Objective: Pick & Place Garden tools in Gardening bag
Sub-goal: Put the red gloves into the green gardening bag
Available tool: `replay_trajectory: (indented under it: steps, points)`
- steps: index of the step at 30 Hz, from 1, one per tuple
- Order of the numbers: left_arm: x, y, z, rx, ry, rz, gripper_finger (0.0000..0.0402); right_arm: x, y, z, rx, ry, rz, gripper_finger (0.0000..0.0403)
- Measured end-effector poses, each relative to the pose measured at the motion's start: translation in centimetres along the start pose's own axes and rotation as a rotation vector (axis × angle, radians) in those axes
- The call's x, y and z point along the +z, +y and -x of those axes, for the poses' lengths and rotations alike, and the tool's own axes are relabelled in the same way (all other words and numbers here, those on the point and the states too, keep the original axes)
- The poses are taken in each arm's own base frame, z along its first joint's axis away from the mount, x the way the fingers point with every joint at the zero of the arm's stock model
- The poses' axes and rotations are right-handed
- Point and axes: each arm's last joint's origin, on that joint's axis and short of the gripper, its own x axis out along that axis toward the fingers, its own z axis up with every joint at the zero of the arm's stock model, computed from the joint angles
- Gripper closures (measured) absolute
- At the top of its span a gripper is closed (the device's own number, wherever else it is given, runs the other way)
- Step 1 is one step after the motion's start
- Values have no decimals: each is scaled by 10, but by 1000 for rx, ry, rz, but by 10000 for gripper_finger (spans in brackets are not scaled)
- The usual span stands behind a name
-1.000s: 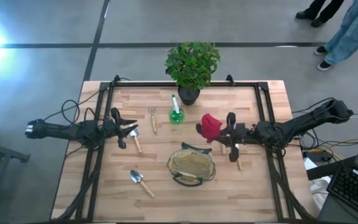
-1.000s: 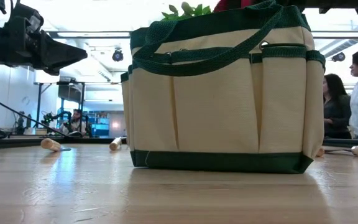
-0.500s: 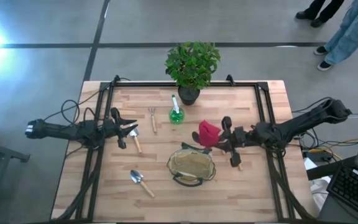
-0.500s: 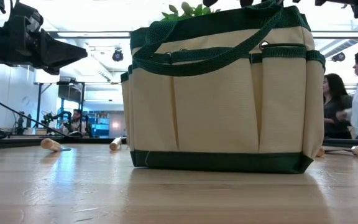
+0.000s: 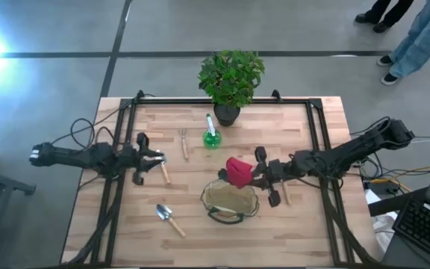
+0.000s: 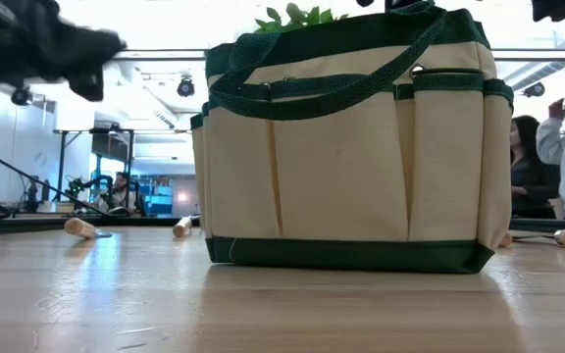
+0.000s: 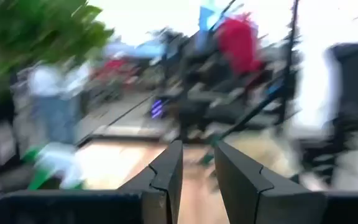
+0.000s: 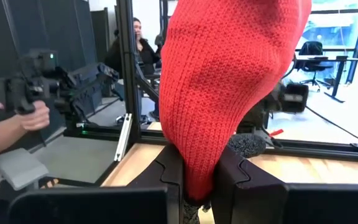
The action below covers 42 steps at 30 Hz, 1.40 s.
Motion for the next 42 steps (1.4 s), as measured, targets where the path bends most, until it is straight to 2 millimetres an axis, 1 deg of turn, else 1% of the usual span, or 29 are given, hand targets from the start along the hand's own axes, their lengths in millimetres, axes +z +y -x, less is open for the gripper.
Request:
replay_trajectory:
  steps: [3, 6, 9, 12, 15, 20, 22, 23, 24, 26, 31, 32, 35, 38, 42]
  points:
    - [14, -1, -2, -14, -45, 5, 305, 0, -2, 0, -10, 1, 1, 374]
    - [24, -1, -6, -4, -37, -10, 303, 1, -6, -1, -26, -4, 2, 374]
    - [34, -2, -14, -2, -17, -15, 289, 4, -11, -3, -44, -13, 6, 374]
    - [41, -3, -26, 13, 29, -9, 257, 5, -14, -6, -37, -11, 10, 374]
    - [52, -5, -43, 19, 73, -11, 215, 5, -16, -11, -21, -3, 14, 374]
    - [71, -10, -79, 6, 123, -112, 152, 8, -18, -23, -26, 10, 60, 374]
    - [74, -13, -93, -16, 151, -144, 136, 9, -17, -28, -26, 17, 81, 374]
    - [72, -14, -99, -31, 181, -156, 131, 11, -17, -30, -25, 15, 89, 374]
    - [74, -15, -105, -48, 189, -165, 128, 11, -17, -32, -24, 15, 96, 374]
    - [84, -17, -118, -67, 155, -182, 128, 14, -17, -33, -22, 18, 106, 374]
    - [83, -20, -142, -93, 207, -229, 131, 16, -17, -33, -21, 20, 109, 374]
    - [87, -20, -146, -93, 196, -236, 131, 16, -17, -33, -21, 18, 109, 374]
    - [94, -20, -156, -89, 177, -241, 131, 15, -17, -34, -21, 18, 109, 374]
    - [92, -19, -164, -95, 197, -241, 133, 14, -17, -35, -21, 19, 109, 374]
    - [97, -19, -172, -96, 148, -227, 133, 14, -17, -36, -21, 14, 111, 374]
